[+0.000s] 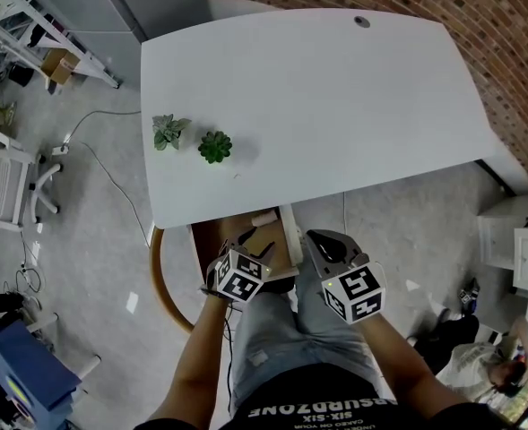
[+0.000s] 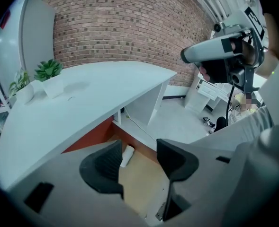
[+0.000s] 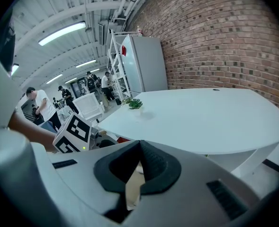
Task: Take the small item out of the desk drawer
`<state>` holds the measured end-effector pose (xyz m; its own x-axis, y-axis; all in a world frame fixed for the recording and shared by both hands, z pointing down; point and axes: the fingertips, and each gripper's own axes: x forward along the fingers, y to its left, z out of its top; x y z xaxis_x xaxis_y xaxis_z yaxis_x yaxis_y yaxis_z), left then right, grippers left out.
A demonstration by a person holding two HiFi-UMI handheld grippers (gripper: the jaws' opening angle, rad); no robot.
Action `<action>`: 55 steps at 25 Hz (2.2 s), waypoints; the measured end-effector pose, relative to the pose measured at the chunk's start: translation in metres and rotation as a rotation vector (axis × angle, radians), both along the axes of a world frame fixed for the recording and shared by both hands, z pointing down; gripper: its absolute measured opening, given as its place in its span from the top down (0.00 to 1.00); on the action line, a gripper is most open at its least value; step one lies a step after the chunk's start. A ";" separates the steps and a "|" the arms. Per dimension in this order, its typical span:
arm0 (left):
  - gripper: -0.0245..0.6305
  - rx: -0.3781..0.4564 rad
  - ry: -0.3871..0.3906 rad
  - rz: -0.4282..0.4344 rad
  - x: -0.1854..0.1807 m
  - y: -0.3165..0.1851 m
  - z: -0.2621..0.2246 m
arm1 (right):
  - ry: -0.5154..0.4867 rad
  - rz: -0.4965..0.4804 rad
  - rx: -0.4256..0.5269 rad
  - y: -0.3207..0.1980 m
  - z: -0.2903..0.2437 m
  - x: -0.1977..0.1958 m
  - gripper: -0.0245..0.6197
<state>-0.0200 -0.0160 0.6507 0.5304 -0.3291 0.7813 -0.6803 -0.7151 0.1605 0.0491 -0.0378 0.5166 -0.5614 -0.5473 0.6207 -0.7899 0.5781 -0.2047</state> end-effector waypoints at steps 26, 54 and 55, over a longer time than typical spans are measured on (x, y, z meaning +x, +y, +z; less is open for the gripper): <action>0.64 -0.035 -0.080 0.038 0.000 0.000 0.053 | -0.023 -0.060 -0.034 0.011 0.032 -0.006 0.97; 0.64 -0.045 -0.152 0.108 0.007 -0.014 0.111 | -0.032 -0.091 -0.052 0.008 0.064 -0.016 0.97; 0.64 -0.044 -0.155 0.108 0.007 -0.015 0.113 | -0.032 -0.093 -0.050 0.007 0.065 -0.017 0.97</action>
<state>-0.0131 -0.0306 0.7632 0.4327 -0.2404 0.8689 -0.6188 -0.7801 0.0923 0.0325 -0.0305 0.5814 -0.6286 -0.4603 0.6269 -0.7256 0.6372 -0.2597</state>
